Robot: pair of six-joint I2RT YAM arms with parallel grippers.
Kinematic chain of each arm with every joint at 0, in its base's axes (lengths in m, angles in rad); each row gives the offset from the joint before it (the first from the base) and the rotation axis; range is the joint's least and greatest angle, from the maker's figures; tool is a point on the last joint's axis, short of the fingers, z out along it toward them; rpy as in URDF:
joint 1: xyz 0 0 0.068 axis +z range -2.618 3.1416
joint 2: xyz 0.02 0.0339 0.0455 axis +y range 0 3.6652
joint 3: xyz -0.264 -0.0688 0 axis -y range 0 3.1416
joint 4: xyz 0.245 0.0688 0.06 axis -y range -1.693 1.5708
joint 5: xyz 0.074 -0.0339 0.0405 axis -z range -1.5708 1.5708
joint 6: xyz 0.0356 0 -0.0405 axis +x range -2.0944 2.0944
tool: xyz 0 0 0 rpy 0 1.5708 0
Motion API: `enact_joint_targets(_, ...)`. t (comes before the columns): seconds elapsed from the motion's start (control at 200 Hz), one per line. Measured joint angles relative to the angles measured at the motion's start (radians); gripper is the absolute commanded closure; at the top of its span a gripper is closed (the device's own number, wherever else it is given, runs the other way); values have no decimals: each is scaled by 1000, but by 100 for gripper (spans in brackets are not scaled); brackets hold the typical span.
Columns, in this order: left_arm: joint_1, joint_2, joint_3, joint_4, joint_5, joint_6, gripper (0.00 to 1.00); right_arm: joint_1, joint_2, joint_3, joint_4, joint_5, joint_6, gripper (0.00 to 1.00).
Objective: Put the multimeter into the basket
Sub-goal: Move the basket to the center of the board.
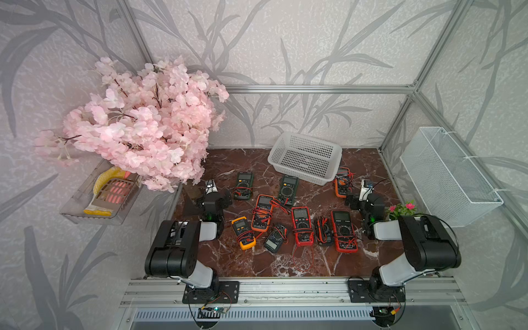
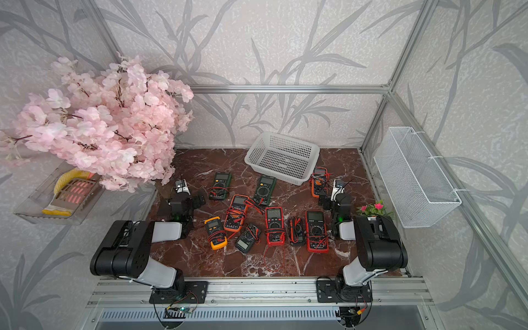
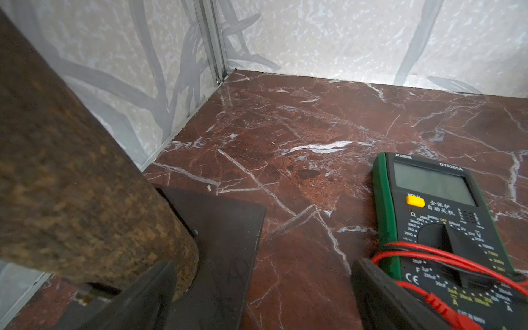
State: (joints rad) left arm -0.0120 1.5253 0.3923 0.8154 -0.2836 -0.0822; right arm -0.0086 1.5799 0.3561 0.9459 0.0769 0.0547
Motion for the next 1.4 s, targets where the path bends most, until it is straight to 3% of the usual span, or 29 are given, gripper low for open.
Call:
enact_joint_targets(0.765,1,0,0,0,2,0,0,0,0,0,2,1,1,1)
enact_joint_targets(0.895,1,-4,1,-9,31,7,0,7,-11,-52,85,53,6,1)
enact_joint_targets(1.11,-2,-103,68,-183,100,44,0,63,-189,-100,26,156,-4,1)
enact_joint_targets(1.4,-84,-253,237,-486,171,57,0,79,-503,111,-414,174,104,1)
